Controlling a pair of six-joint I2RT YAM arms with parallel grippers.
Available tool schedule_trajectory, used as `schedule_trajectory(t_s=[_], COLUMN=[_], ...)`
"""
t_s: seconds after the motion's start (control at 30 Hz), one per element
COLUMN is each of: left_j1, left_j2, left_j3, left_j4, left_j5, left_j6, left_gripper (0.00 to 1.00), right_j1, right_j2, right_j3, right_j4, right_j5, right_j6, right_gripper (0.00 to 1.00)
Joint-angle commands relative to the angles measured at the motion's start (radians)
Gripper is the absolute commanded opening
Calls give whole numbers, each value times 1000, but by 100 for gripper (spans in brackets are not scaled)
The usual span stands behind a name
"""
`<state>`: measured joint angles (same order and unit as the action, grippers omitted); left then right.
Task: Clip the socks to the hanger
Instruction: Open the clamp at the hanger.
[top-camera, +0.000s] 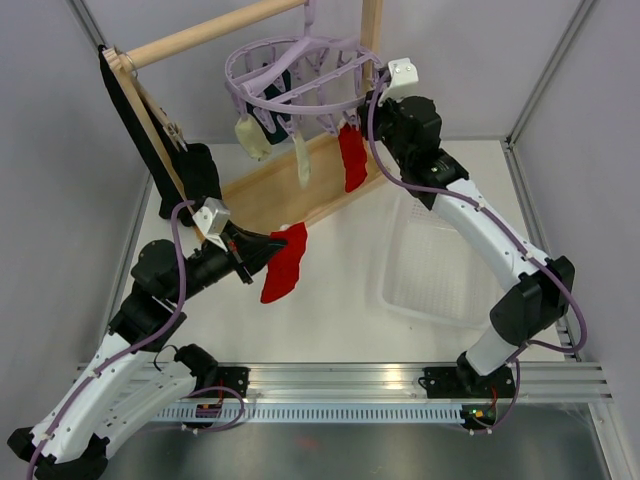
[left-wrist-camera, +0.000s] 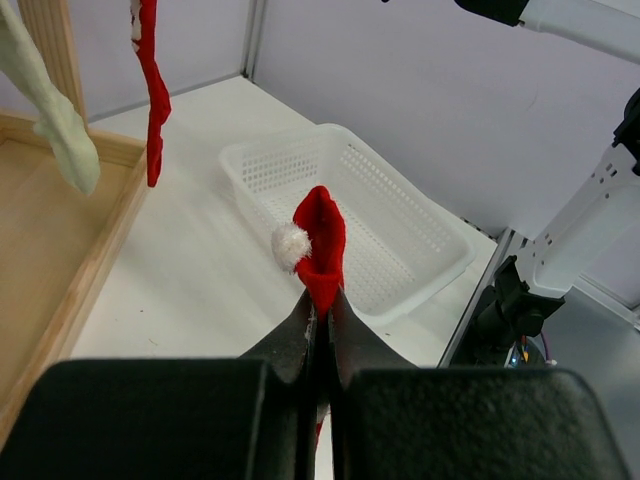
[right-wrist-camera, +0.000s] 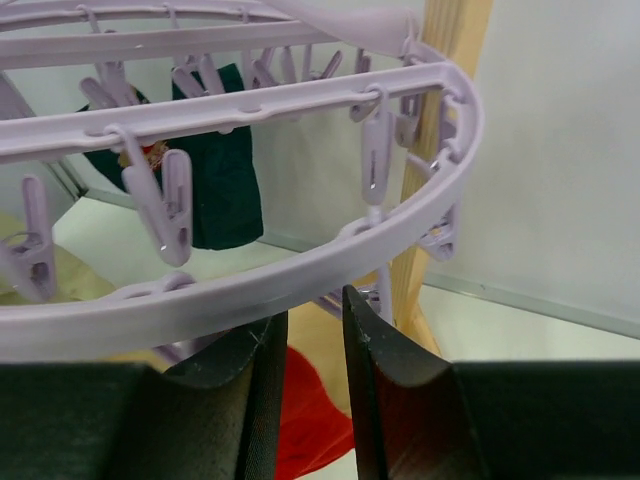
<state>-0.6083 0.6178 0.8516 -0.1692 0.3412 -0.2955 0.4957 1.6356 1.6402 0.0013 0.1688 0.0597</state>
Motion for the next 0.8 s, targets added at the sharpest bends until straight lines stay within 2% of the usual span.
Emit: schedule_trajectory(t_s=[0.0, 0.33, 0.47, 0.63, 0.77], left_j1=[-2, -2, -2, -2, -2], left_j2=[-9, -33, -17, 63, 128], left_j3=[33, 37, 44, 30, 33], left_j4=[2, -24, -26, 84, 163], left_j5=[-2, -43, -97, -160, -254], left_j6=[33, 41, 30, -13, -28], left_gripper=[2, 2, 2, 2, 2], right_j1=[62, 231, 286, 348, 357], right_j2=[-2, -7, 33, 121, 127], right_j3=[59, 78, 159, 294, 313], right_j4=[11, 2, -52, -139, -144], right_j5=[33, 64, 75, 93, 97], right_j6=[-49, -63, -63, -69, -64], right_gripper=[34, 34, 35, 36, 36])
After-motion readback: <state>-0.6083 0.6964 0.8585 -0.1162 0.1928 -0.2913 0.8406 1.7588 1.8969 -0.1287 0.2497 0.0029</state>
